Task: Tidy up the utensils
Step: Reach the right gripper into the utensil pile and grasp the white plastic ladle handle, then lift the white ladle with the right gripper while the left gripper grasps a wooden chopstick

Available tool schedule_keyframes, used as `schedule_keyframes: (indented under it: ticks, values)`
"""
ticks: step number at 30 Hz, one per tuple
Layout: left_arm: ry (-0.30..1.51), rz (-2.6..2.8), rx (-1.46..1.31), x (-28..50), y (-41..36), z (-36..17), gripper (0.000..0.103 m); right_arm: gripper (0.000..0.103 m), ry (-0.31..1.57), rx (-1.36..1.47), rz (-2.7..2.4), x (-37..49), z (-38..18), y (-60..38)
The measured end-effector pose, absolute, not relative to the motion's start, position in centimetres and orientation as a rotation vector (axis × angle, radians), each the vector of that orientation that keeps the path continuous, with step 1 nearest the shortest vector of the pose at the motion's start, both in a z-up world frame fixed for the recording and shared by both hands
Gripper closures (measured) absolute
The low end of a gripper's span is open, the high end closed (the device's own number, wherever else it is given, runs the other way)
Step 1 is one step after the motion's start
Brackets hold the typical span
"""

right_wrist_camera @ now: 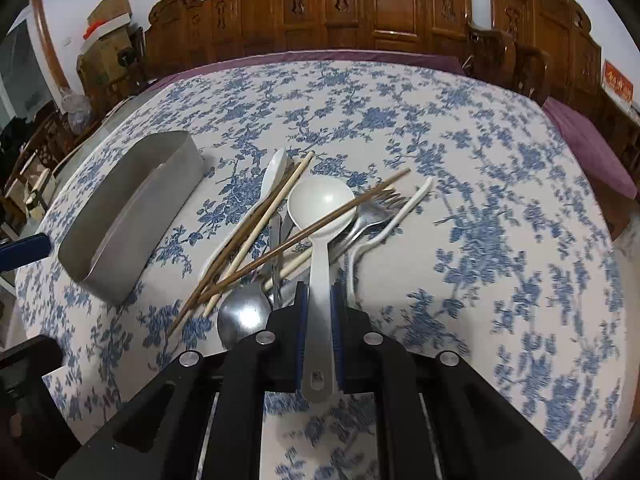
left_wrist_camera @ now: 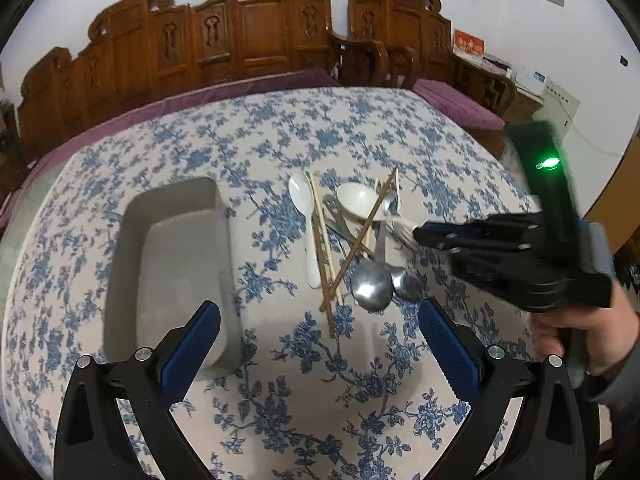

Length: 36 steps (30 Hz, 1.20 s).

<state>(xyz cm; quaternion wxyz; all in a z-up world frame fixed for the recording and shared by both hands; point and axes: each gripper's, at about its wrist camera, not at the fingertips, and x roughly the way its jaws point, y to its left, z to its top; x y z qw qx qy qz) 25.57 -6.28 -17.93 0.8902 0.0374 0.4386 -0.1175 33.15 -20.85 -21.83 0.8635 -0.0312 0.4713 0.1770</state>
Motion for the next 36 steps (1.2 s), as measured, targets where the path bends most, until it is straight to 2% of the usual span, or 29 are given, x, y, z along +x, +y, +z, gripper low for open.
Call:
schedule_keyframes:
  ticks: [4, 6, 11, 21, 30, 36]
  values:
    - [0.932, -0.273, 0.098, 25.9, -7.1, -18.9, 0.015, 0.090, 0.967, -0.105, 0.369, 31.4, -20.8, -21.7]
    - [0.947, -0.291, 0.098, 26.3, -7.5, -19.4, 0.027, 0.090, 0.970, -0.124, 0.370, 30.3, -20.8, -22.4]
    - [0.985, -0.337, 0.140, 27.7, -9.4, -21.1, 0.043, 0.090, 0.962, -0.121, 0.352, 29.1, -21.7, -24.4]
    - [1.021, -0.343, 0.247, 31.6, -12.2, -23.6, 0.048, 0.090, 0.905, -0.045, 0.359, 28.2, -21.4, -27.1]
    - [1.074, -0.362, 0.179, 34.0, -12.6, -25.1, 0.077, 0.090, 0.927, -0.018, 0.365, 28.4, -21.7, -27.7]
    - [1.069, -0.367, 0.180, 34.0, -12.6, -25.2, 0.080, 0.090, 0.953, -0.028, 0.372, 28.5, -22.3, -27.5]
